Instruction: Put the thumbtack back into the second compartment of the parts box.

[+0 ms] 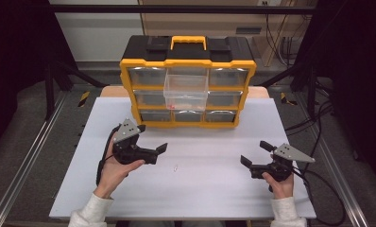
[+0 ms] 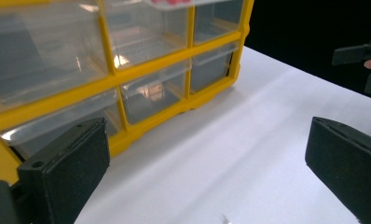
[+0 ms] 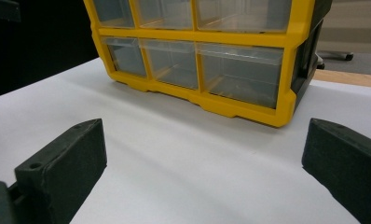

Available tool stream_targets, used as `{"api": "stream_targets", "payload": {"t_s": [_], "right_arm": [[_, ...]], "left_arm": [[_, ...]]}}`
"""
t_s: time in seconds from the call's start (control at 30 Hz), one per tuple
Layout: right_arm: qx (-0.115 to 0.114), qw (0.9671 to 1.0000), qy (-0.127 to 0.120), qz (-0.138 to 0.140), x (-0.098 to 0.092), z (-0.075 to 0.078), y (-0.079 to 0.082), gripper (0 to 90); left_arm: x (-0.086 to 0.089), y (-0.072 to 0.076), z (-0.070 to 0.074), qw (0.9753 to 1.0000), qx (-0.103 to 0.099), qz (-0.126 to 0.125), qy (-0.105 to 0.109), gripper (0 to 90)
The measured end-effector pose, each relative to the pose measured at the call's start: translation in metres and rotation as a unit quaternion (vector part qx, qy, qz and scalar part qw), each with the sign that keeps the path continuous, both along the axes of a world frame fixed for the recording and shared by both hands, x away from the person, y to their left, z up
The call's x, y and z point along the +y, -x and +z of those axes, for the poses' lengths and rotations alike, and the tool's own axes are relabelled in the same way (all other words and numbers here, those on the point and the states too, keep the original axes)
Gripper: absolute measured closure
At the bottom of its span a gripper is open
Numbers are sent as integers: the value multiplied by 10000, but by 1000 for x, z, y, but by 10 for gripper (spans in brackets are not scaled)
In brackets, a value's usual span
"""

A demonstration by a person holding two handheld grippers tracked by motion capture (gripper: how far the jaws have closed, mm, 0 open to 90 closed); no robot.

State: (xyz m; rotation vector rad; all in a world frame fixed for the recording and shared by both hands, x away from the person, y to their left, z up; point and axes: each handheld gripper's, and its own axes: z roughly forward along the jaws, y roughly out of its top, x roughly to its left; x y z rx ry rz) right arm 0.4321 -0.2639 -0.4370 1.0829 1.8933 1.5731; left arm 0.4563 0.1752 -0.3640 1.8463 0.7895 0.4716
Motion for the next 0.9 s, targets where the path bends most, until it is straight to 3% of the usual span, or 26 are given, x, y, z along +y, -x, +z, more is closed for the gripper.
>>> {"api": "stream_targets", "payload": {"t_s": [0.2,0.37,0.9], "right_arm": [[2,10000,-11,6,0,0,0,5],[5,10000,-6,-3,0,0,0,5],[3,10000,18,-11,0,0,0,5]], "left_arm": [[-11,0,-20,9997,205,-35,-91,0],[-19,-3,-36,9987,409,-20,-291,0],[-35,-4,-75,9950,762,71,-646,39]]}}
